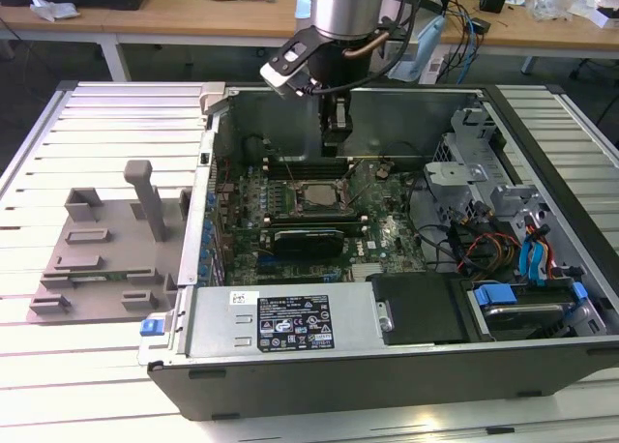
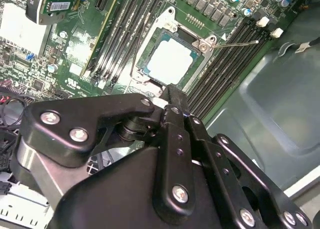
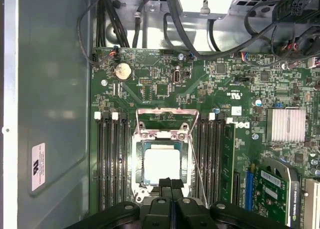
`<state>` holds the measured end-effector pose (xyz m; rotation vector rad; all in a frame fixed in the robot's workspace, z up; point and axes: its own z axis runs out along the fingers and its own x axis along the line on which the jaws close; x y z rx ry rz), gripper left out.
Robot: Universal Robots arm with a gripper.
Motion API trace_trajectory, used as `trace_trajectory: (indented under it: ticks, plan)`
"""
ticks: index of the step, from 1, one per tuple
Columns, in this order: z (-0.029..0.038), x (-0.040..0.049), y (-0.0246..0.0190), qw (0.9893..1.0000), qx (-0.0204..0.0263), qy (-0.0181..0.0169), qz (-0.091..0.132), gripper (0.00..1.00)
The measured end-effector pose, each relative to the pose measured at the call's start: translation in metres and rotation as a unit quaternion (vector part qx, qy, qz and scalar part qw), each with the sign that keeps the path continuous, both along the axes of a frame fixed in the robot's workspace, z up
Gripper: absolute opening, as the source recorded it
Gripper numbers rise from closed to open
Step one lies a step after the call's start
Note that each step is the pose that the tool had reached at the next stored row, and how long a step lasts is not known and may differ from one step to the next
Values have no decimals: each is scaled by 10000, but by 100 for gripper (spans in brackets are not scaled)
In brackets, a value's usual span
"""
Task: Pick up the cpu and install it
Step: 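Place the cpu into insertion slot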
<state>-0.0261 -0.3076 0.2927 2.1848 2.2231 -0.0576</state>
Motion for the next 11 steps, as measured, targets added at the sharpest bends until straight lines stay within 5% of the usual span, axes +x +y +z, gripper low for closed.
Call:
trace_trajectory:
  ticks: [7,11]
  plan:
    - [149,0,0,10000,0,0,0,11]
    - [166,0,0,10000,0,0,0,11]
